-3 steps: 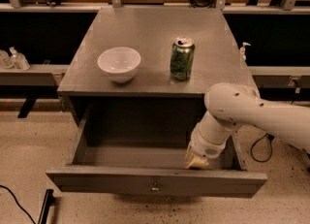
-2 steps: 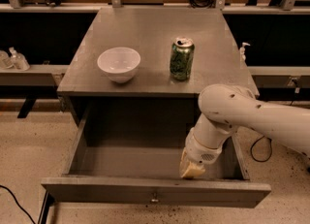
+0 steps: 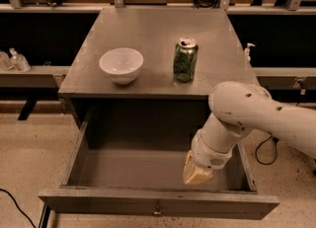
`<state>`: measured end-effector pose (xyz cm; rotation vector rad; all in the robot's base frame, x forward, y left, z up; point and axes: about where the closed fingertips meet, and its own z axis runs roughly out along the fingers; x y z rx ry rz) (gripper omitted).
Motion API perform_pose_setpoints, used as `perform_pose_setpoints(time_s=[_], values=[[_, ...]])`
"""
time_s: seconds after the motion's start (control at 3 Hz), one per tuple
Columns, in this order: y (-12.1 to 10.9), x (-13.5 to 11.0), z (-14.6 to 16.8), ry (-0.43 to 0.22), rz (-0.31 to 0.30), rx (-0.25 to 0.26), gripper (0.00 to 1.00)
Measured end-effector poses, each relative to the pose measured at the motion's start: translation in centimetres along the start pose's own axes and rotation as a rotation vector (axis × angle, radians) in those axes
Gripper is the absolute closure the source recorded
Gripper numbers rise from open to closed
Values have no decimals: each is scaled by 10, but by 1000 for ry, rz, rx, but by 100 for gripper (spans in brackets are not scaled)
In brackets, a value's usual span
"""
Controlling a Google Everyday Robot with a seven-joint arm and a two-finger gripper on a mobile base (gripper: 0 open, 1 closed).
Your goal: Open top drawer
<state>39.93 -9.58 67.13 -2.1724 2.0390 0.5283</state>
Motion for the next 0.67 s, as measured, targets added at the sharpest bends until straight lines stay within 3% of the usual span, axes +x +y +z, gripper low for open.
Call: perform_pose_setpoints(time_s=[0.67], values=[[-23, 1, -97, -118, -46, 260, 100]])
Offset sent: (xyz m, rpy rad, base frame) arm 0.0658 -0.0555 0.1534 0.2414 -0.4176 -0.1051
